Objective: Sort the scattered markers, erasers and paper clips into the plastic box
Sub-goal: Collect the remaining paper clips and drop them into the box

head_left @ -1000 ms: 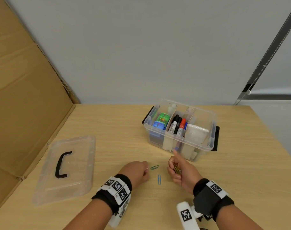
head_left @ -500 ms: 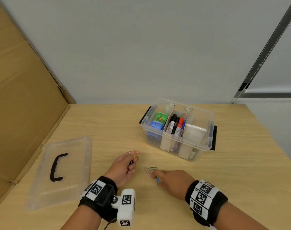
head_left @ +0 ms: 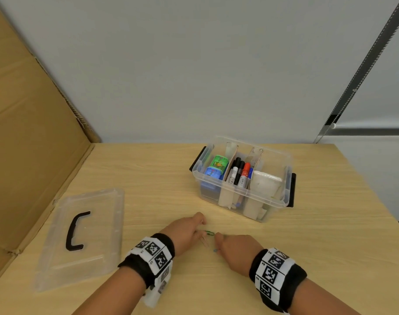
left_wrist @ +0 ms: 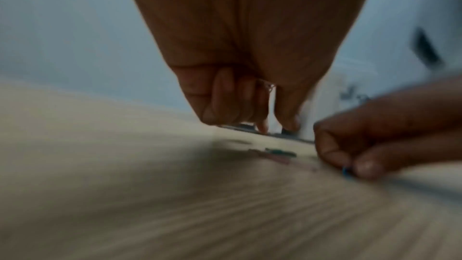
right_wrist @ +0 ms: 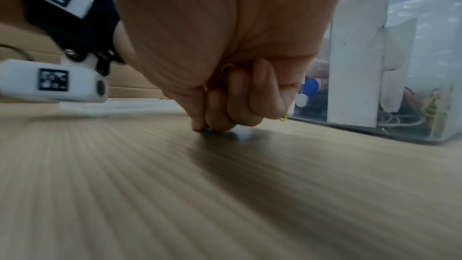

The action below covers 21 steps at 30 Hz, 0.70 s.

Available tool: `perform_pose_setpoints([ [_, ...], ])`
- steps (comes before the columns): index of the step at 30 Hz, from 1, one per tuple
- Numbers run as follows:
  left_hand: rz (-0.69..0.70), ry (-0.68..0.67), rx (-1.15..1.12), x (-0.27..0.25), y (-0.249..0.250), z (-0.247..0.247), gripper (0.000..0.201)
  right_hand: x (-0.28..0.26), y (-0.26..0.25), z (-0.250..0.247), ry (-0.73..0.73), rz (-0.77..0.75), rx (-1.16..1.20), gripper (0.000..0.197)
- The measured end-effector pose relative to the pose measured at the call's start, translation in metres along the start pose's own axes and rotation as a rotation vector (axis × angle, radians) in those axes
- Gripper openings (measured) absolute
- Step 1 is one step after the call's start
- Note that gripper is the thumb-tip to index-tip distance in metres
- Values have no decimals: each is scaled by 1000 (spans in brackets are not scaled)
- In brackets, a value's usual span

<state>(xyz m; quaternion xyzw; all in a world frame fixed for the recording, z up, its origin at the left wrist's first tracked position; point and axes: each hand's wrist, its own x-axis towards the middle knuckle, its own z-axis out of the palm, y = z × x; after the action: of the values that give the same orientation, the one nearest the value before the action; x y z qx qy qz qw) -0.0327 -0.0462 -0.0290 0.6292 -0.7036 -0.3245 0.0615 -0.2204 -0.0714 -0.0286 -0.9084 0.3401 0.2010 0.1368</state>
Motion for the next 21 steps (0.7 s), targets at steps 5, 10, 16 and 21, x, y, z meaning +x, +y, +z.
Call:
perform_pose_setpoints([
  [5, 12, -118, 182, 10, 7, -8, 34, -5, -3, 0, -8, -16, -31, 31],
  [10, -4, -150, 176, 19, 11, -11, 20, -6, 7, 7, 56, -17, 38, 26],
  [16, -31, -206, 313, 24, 18, -6, 21, -39, 15, -26, 276, -87, 270, 16],
  [21, 38, -187, 542, 23, 34, 3, 31, -72, 34, -82, 560, -144, 505, 9],
])
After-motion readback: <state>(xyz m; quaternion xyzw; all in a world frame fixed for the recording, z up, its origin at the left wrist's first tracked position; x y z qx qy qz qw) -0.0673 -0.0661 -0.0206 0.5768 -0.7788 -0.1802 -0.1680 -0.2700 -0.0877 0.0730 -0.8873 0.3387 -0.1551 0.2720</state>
